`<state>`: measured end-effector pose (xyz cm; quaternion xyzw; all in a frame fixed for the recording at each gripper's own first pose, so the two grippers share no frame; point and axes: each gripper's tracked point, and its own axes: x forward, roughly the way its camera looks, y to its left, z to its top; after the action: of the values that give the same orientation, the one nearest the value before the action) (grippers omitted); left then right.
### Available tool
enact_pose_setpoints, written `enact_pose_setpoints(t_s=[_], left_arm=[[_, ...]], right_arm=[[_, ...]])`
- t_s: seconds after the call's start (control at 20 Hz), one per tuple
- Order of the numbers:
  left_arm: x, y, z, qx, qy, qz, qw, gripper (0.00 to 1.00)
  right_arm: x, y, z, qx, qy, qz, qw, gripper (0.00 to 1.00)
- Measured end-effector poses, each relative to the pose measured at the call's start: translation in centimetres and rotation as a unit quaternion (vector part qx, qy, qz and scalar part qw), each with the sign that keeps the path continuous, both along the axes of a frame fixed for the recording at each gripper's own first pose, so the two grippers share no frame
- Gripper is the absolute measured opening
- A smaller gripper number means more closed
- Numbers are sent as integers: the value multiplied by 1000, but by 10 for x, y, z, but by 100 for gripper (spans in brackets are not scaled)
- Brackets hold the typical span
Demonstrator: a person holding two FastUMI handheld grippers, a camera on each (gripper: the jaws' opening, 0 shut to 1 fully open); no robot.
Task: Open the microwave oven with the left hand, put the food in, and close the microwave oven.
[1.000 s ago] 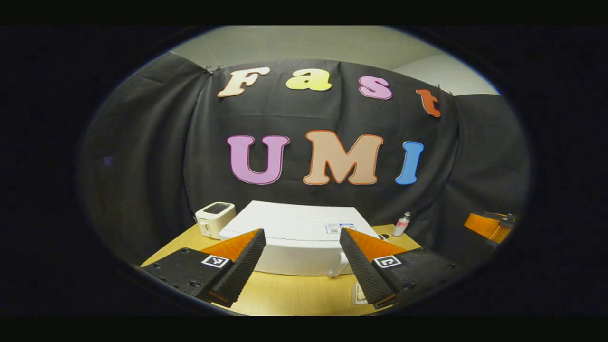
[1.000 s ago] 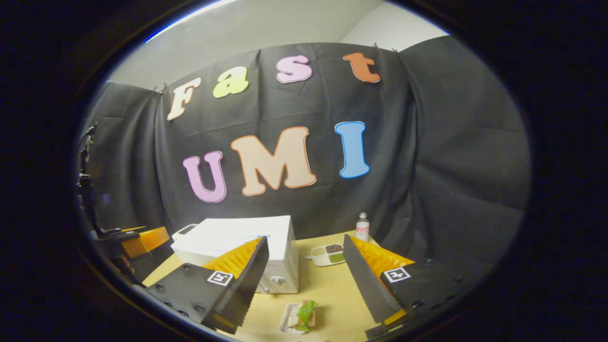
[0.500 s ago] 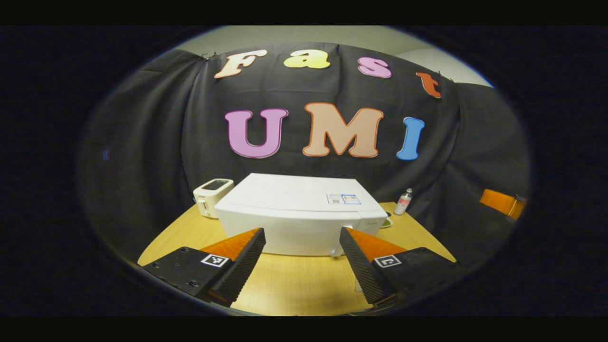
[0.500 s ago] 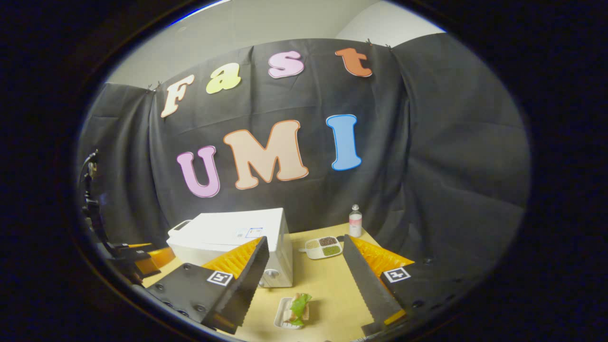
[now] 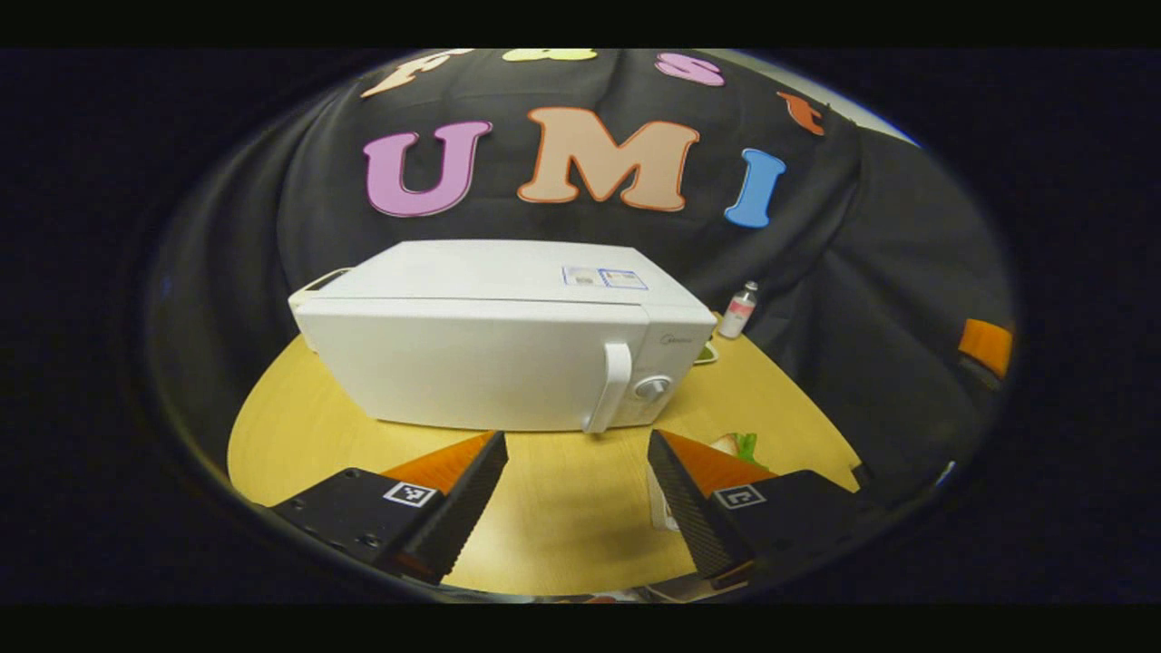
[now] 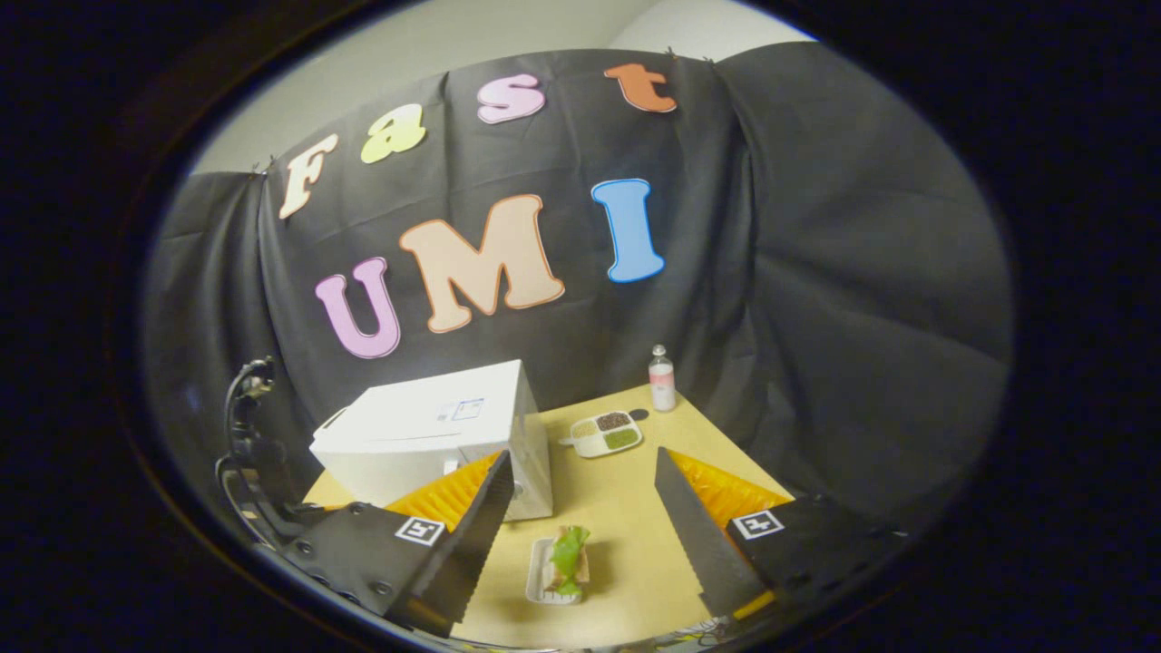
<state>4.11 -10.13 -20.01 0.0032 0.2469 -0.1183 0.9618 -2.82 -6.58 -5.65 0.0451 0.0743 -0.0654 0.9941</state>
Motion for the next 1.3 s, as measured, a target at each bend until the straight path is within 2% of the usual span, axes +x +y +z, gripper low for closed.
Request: enact_pose_setpoints(t_s=[0.15, 0.3, 0.35, 0.45, 0.55, 0.6, 0.7, 0.75, 0.95, 1.1, 1.3], left_arm=[[23, -7, -16, 3, 22, -8, 1000, 94], [48, -19, -32, -3, 44, -11, 999, 89], [57, -21, -37, -4, 48, -11, 999, 84], [70, -30, -44, -8, 56, -16, 998, 87], [79, -35, -51, -3, 65, -21, 998, 79], [83, -39, -53, 0, 67, -25, 997, 83], [89, -43, -57, 10, 69, -30, 997, 84], [94, -43, -58, 18, 68, -31, 997, 75], [107, -47, -65, 29, 73, -23, 997, 68], [110, -52, -77, 21, 95, -17, 995, 59], [115, -47, -84, 12, 110, 9, 994, 34]], right_arm=[[-2, -1, -3, 0, 3, -2, 1000, 92], [-3, -4, -3, -3, 3, -6, 1000, 92], [-2, -5, -2, -3, 3, -8, 1000, 92], [-1, -7, 0, -2, 1, -11, 1000, 92], [-1, -10, -3, -1, 6, -11, 1000, 92], [-2, -12, -4, -3, 8, -13, 1000, 92], [-3, -16, -5, -10, 10, -19, 1000, 92], [-3, -18, -6, -13, 12, -21, 1000, 92], [-4, -21, -10, -10, 18, -26, 999, 92], [-3, -22, -14, -7, 22, -25, 999, 92], [-6, -22, -20, -10, 30, -25, 999, 92]])
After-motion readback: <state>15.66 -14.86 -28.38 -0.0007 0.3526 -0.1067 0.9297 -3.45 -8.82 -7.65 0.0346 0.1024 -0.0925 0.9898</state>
